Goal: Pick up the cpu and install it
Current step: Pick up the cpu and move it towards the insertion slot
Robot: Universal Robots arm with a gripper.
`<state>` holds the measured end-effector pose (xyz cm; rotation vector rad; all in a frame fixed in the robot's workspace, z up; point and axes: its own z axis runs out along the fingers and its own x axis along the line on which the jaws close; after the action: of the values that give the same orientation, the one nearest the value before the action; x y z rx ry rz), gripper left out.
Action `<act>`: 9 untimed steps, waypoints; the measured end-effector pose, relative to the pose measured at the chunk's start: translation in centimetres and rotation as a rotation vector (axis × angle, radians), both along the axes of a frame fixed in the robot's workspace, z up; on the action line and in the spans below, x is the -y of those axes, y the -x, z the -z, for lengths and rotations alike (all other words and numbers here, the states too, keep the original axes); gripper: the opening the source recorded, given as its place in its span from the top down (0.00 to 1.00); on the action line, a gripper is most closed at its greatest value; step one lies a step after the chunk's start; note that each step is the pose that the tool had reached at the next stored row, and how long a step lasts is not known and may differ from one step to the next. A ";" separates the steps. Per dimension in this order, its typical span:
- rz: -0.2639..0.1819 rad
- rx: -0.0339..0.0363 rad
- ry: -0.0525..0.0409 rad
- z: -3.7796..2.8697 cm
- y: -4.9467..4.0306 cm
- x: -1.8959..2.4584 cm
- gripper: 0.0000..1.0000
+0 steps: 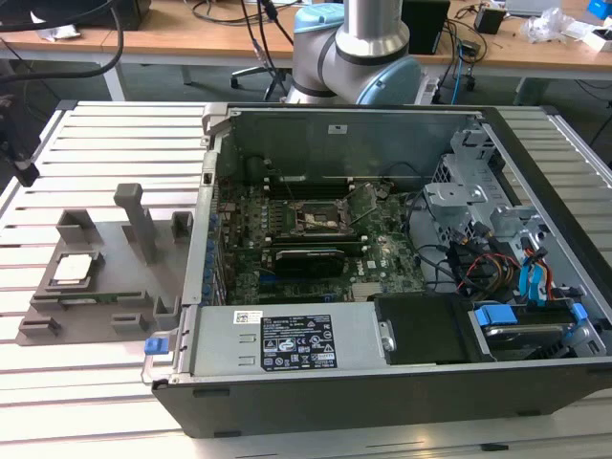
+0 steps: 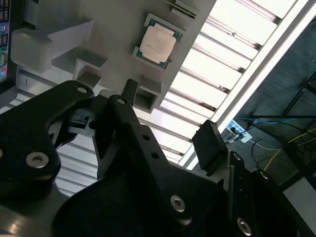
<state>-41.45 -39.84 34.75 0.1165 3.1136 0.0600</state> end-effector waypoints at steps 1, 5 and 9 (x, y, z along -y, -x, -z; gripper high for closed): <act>0.000 0.0000 0.0000 0.06 0.00 0.00 0.28; 0.000 0.0000 0.0000 0.31 0.00 0.00 0.28; 0.000 0.0000 0.0000 0.53 0.00 0.00 0.28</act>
<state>-41.45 -39.84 34.21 0.1164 3.1137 0.0599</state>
